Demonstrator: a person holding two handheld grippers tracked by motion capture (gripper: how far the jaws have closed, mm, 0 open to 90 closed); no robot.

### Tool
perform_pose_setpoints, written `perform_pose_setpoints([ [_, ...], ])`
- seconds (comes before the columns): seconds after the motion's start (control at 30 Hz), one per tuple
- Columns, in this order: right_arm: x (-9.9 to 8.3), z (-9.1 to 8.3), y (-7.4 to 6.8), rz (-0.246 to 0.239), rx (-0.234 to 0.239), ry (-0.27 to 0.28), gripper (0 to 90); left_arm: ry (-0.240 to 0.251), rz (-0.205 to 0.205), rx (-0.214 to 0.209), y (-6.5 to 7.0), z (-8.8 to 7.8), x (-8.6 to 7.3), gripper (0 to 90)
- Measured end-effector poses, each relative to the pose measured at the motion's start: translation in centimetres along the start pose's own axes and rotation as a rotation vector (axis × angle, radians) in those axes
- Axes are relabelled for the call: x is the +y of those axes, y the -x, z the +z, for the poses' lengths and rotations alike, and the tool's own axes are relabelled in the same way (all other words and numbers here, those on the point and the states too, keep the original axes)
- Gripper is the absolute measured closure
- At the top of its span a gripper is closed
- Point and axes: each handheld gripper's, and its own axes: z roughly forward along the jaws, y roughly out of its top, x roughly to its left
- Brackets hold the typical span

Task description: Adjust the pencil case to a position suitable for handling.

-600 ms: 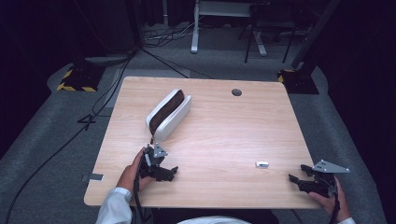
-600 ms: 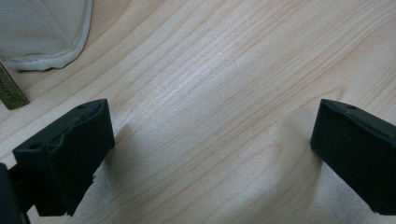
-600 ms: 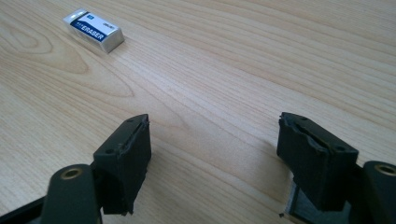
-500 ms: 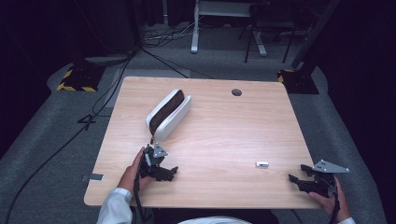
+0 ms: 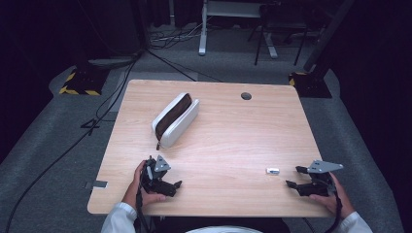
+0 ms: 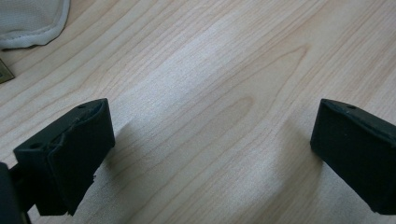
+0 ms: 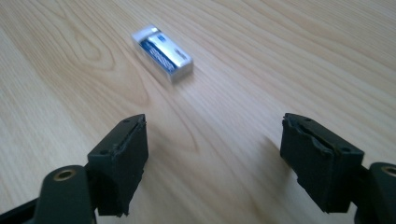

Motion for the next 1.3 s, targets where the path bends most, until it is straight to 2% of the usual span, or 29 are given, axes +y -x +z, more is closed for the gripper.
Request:
perform_pose_setpoints([
  [0.03, 0.7, 0.7, 0.0, -0.011, 0.024, -0.004, 23.6, 0.0, -0.003, 0.0, 0.0, 0.0, 0.0, 0.2],
  [0.23, 2.8, 2.9, -0.5, -0.066, 0.08, 0.0, 25.2, -0.005, 0.012, -0.012, 0.0, 0.0, 0.1, 0.2],
  [0.33, 3.4, 3.4, -1.1, -0.084, 0.102, 0.018, 40.1, -0.002, 0.019, -0.017, 0.0, 0.1, 0.1, 0.4],
  [0.37, 3.4, 3.4, -1.1, -0.084, 0.102, 0.018, 40.1, -0.002, 0.019, -0.017, 0.0, 0.1, 0.1, 0.6],
  [0.43, 3.5, 3.5, -1.6, -0.092, 0.11, 0.032, 56.1, -0.002, 0.032, -0.027, 0.1, 0.1, 0.1, 0.7],
  [0.57, 3.0, 3.3, -2.2, -0.106, 0.121, 0.069, 72.3, -0.003, 0.03, -0.024, 0.1, 0.1, 0.1, 0.7],
  [0.63, 2.8, 3.2, -2.4, -0.109, 0.109, 0.071, 73.1, 0.004, 0.028, -0.016, 0.0, -0.1, 0.2, 3.6],
  [0.7, 2.7, 3.0, -2.4, -0.1, 0.108, 0.07, 73.2, 0.019, 0.013, -0.017, 0.0, -0.2, 0.2, 12.5],
  [0.77, 2.5, 2.8, -2.5, -0.097, 0.104, 0.071, 73.3, 0.017, 0.028, -0.023, -0.1, -0.4, 0.4, 17.4],
  [0.83, 2.4, 2.7, -2.5, -0.092, 0.106, 0.07, 73.4, 0.055, 0.014, -0.032, -0.3, -0.8, 0.5, 17.5],
  [0.9, 2.2, 2.6, -2.6, -0.093, 0.101, 0.077, 73.4, 0.097, 0.001, -0.008, -0.5, -1.3, 0.8, 18.0],
  [1.03, 2.1, 2.5, -2.7, -0.095, 0.095, 0.079, 73.3, 0.153, 0.007, 0.057, -1.0, -2.3, 1.7, 20.1],
  [1.2, 2.1, 2.5, -2.6, -0.095, 0.095, 0.08, 73.4, 0.205, -0.011, 0.087, -2.0, -3.1, 3.2, 20.9],
  [1.23, 2.1, 2.5, -2.6, -0.092, 0.097, 0.08, 73.4, 0.223, -0.021, 0.082, -2.2, -3.2, 3.6, 20.9],
  [1.3, 2.1, 2.5, -2.5, -0.091, 0.099, 0.08, 73.4, 0.264, -0.023, 0.098, -2.5, -3.6, 4.4, 21.0],
])
